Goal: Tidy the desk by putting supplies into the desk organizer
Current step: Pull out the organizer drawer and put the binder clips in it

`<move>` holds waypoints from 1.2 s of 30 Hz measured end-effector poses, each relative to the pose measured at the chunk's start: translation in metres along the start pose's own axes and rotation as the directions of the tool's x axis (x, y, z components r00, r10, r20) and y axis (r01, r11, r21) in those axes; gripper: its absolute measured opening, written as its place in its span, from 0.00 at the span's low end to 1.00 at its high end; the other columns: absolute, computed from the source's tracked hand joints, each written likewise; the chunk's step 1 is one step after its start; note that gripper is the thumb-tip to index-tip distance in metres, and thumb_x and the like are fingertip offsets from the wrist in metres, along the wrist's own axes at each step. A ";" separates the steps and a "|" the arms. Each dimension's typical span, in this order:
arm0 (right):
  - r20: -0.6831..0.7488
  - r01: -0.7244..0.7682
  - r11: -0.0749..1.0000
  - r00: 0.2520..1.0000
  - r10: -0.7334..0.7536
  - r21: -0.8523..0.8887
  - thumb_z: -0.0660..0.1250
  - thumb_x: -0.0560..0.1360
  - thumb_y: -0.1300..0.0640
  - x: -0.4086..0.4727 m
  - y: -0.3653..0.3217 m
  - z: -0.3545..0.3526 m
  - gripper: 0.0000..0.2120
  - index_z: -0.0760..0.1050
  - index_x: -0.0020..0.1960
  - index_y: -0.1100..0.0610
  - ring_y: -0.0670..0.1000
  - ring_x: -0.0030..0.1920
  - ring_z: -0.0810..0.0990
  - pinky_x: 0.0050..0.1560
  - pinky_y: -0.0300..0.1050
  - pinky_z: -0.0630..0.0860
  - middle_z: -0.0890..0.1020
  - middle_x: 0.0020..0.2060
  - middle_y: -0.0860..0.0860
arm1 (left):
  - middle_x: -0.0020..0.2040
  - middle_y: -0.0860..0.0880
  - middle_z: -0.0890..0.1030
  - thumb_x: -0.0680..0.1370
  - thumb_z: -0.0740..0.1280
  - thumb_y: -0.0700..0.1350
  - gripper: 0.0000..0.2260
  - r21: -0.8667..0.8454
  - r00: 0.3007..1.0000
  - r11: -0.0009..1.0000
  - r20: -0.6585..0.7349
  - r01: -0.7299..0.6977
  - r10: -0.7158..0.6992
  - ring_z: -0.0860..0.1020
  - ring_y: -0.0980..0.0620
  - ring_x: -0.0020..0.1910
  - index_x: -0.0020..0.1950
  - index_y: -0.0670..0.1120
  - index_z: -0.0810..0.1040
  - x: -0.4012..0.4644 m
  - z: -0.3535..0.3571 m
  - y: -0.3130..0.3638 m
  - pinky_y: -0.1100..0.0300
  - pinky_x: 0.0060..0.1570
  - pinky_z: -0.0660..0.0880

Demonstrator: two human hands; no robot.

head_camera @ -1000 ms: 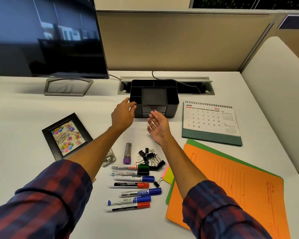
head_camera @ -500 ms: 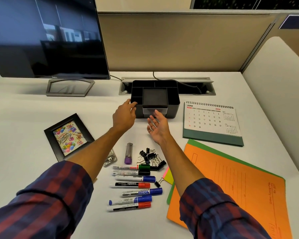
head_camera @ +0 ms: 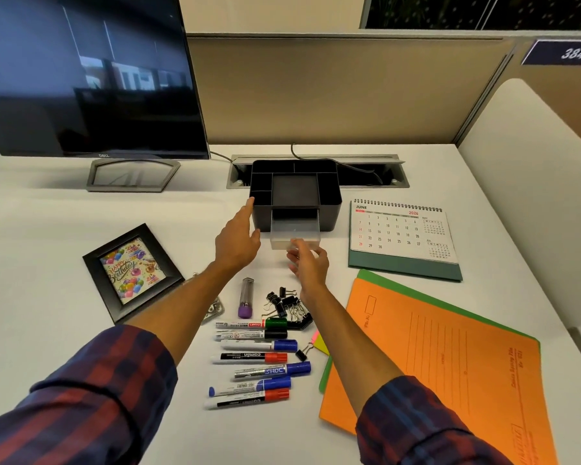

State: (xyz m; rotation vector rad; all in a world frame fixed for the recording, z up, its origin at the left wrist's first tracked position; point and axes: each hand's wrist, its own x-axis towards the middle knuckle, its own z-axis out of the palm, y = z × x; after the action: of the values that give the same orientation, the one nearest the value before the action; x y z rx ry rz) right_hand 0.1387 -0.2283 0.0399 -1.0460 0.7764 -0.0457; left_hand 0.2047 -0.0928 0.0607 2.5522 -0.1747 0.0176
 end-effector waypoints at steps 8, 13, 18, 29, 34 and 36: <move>-0.018 0.027 0.994 0.999 -0.029 -0.108 0.73 0.72 0.56 -0.008 0.016 -0.022 0.25 0.67 0.65 0.56 0.52 0.47 0.85 0.49 0.44 0.80 0.84 0.47 0.54 | 0.75 0.47 0.65 0.81 0.63 0.46 0.30 -0.002 1.000 1.000 0.021 0.010 -0.010 0.71 0.42 0.68 0.79 0.50 0.53 -0.036 0.001 -0.008 0.46 0.64 0.70; -0.011 0.002 0.992 1.000 -0.004 -0.125 0.73 0.72 0.55 -0.014 0.011 -0.030 0.24 0.68 0.63 0.56 0.50 0.45 0.85 0.50 0.45 0.80 0.84 0.44 0.52 | 0.75 0.48 0.66 0.82 0.61 0.49 0.23 -0.009 1.000 1.000 0.029 0.011 -0.011 0.67 0.45 0.72 0.76 0.49 0.62 -0.062 0.001 -0.019 0.47 0.68 0.65; -0.047 -0.003 0.979 0.999 -0.007 -0.205 0.73 0.71 0.52 -0.014 0.010 -0.033 0.25 0.68 0.63 0.57 0.49 0.42 0.85 0.47 0.45 0.82 0.84 0.49 0.55 | 0.71 0.47 0.71 0.81 0.62 0.50 0.20 0.018 1.000 1.000 0.017 0.008 -0.009 0.72 0.45 0.67 0.72 0.47 0.68 -0.092 0.000 -0.029 0.48 0.63 0.70; -0.056 0.047 0.931 0.996 -0.072 -0.362 0.73 0.72 0.51 -0.015 0.006 -0.045 0.31 0.63 0.69 0.58 0.49 0.33 0.82 0.38 0.44 0.80 0.83 0.49 0.59 | 0.71 0.45 0.71 0.80 0.59 0.53 0.20 0.099 0.997 0.992 -0.004 -0.079 0.079 0.69 0.43 0.70 0.70 0.46 0.72 -0.149 -0.005 -0.053 0.48 0.67 0.66; -0.037 0.126 0.832 0.984 -0.173 -0.541 0.69 0.74 0.50 -0.023 0.009 -0.053 0.26 0.64 0.67 0.55 0.50 0.39 0.83 0.35 0.42 0.72 0.84 0.45 0.55 | 0.70 0.44 0.73 0.79 0.53 0.56 0.24 0.156 0.988 0.978 -0.046 -0.141 0.150 0.72 0.43 0.68 0.69 0.45 0.74 -0.174 -0.008 -0.060 0.48 0.64 0.69; 0.012 0.187 0.751 0.973 -0.232 -0.633 0.68 0.75 0.50 -0.029 0.009 -0.058 0.23 0.66 0.66 0.55 0.53 0.42 0.80 0.39 0.43 0.69 0.82 0.39 0.51 | 0.69 0.44 0.73 0.79 0.52 0.55 0.24 0.146 0.988 0.979 -0.054 -0.139 0.148 0.72 0.43 0.67 0.68 0.44 0.74 -0.184 -0.009 -0.063 0.47 0.65 0.69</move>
State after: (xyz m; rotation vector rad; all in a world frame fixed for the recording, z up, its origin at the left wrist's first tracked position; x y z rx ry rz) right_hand 0.0798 -0.2558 0.0334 -1.7886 0.7462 -0.0111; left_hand 0.0311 -0.0130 0.0244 2.6714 -0.3439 0.1735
